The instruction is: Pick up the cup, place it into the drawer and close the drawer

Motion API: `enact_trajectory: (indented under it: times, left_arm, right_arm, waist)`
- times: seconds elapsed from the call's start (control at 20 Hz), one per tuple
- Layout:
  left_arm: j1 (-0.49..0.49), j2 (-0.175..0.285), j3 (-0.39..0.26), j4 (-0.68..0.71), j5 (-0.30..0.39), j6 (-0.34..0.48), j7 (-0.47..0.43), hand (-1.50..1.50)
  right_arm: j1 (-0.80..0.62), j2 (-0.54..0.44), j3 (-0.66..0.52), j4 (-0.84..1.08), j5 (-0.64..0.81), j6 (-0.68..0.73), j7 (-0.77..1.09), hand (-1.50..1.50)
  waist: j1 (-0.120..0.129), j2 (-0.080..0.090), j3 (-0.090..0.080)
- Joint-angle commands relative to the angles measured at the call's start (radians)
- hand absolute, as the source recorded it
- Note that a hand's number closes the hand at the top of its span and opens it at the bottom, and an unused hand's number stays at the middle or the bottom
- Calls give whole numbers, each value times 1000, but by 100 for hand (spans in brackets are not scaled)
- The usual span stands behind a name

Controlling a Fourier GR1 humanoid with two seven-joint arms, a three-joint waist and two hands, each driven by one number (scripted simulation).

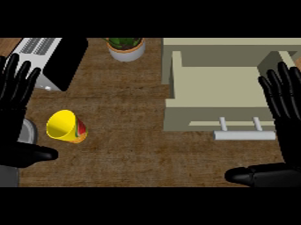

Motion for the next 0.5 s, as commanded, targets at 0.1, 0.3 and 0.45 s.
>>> enact_trajectory:
  times: [0.1, 0.3, 0.45]
  left_arm:
    - [-22, 31, 47, 62, 17, -21, -7, -150]
    - [-27, 7, 18, 39, -10, 28, 29, -150]
    - [19, 3, 22, 53, -9, 5, 10, -150]
  right_arm:
    - [-10, 4, -20, 31, -17, 13, -22, -150]
    - [10, 64, 86, 43, 100, -35, -61, -150]
    - [56, 27, 46, -50, 44, 2, -20, -150]
  waist:
    - [0, 0, 0]
    - [1, 0, 0]
    - [-1, 0, 0]
